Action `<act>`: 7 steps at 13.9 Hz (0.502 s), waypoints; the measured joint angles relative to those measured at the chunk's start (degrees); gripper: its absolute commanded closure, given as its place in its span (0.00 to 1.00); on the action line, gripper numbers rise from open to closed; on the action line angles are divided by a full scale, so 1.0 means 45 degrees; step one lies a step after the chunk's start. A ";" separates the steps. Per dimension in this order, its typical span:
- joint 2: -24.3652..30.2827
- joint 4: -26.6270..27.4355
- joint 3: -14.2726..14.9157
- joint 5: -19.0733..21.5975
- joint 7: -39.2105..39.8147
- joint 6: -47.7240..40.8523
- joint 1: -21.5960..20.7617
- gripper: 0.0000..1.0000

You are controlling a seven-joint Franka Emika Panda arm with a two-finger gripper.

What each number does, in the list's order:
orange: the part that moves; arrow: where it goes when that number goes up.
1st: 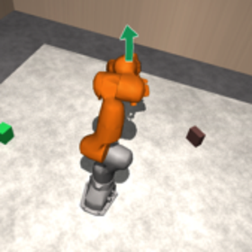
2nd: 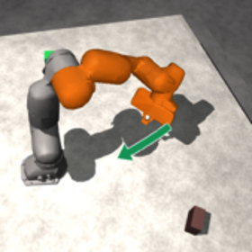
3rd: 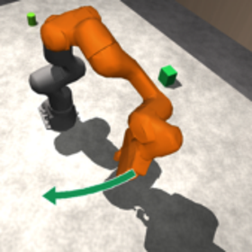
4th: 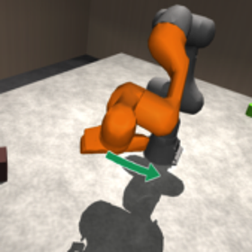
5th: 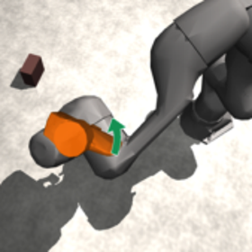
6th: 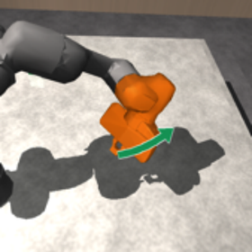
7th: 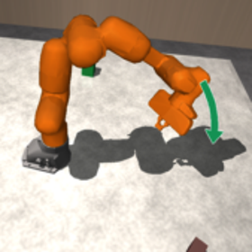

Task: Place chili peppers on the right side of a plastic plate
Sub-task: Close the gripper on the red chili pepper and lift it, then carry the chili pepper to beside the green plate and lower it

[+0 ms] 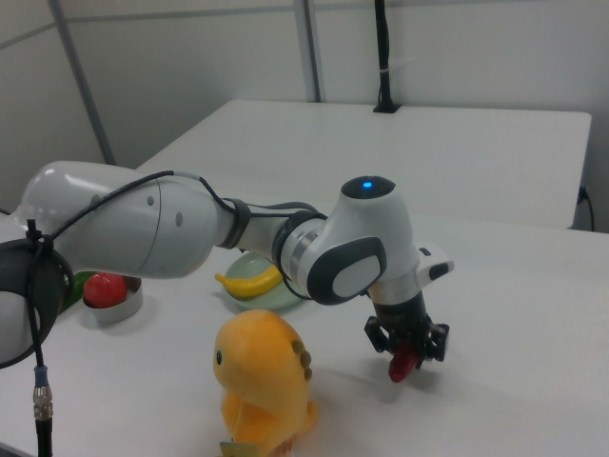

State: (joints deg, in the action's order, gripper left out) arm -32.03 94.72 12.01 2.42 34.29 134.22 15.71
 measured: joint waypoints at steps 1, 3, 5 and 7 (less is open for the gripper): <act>0.0067 -0.0040 -0.0024 0.0137 0.0000 0.0000 -0.0001 0.84; 0.0452 -0.0081 -0.0049 0.0609 0.0000 0.0001 -0.0009 0.84; 0.0683 -0.0081 -0.0097 0.1081 0.0000 0.0001 -0.0057 0.83; 0.0800 -0.0091 -0.0192 0.1731 0.0000 0.0001 -0.0299 0.82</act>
State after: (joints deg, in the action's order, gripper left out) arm -28.43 94.31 11.15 10.22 34.29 134.22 14.37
